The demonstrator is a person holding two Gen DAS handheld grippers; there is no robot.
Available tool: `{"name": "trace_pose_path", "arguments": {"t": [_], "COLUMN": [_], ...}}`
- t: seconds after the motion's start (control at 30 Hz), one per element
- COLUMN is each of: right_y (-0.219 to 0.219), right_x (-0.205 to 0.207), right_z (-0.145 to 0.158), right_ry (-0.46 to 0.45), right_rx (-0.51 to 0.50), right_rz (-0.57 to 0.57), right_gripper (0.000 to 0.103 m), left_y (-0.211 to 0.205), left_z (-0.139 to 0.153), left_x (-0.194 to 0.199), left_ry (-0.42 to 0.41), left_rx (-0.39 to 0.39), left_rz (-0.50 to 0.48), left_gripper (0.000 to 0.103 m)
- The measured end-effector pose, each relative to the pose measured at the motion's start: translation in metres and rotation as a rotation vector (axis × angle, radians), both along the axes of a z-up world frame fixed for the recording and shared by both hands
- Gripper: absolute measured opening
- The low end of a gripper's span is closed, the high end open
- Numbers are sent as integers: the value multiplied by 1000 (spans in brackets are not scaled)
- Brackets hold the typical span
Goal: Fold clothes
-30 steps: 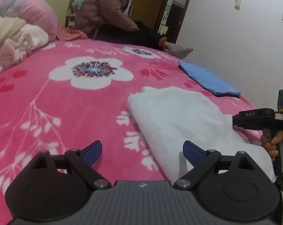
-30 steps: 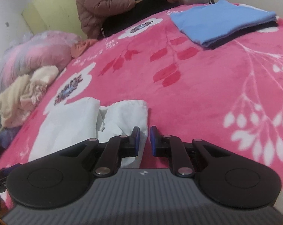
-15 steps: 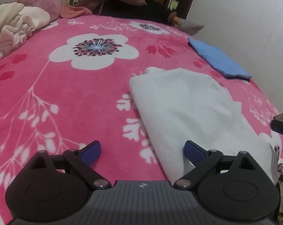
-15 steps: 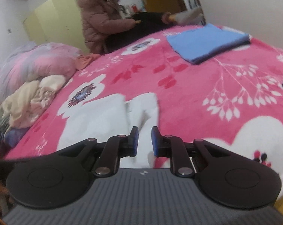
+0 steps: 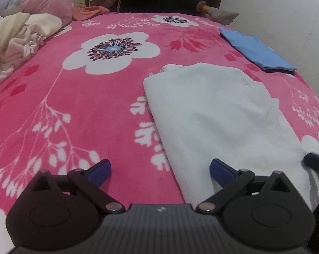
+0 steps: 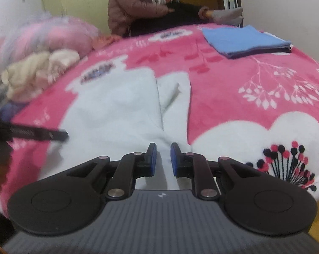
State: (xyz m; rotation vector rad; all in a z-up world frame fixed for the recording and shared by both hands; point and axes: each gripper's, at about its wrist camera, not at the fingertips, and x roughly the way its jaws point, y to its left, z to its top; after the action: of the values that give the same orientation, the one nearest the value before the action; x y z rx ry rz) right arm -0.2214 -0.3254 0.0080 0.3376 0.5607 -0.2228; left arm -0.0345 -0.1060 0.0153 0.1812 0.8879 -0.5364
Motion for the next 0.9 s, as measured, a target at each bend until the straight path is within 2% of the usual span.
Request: {"name": "trace_pose_path", "arguments": {"t": [0.1,0.17,0.23,0.3,0.53,0.67,0.9], "right_y": [-3,-11,-20,-32,-61,-71,-70], "right_x": [-9,-11,-11,-10,10,26,50], "right_z": [8,9,10,10,-1,-11,-21], "right_ry": [-56,-64,-69,-74,-43,-9,17], "right_rx": [23,53,94,135,277,344,375], "right_rz": [-18,-44,-68,-86,-67,-41,35], "right_gripper": [15,23,42,55,83,85,91], "left_y": [-2,-3,-3,-4,-6,-8,-5], "left_z": [0,0,0,0,-2,-2,-5], "left_x": [-3,-5,-7,-8,-10,-12,-12], "left_ry": [-9,-17,-24,-26,-27,-37,-38], "left_rx": [17,27,35,40,56,70,45], "left_rz": [8,12,15,21,32,28,-12], "left_gripper": [102,103,103,103,103,103,103]}}
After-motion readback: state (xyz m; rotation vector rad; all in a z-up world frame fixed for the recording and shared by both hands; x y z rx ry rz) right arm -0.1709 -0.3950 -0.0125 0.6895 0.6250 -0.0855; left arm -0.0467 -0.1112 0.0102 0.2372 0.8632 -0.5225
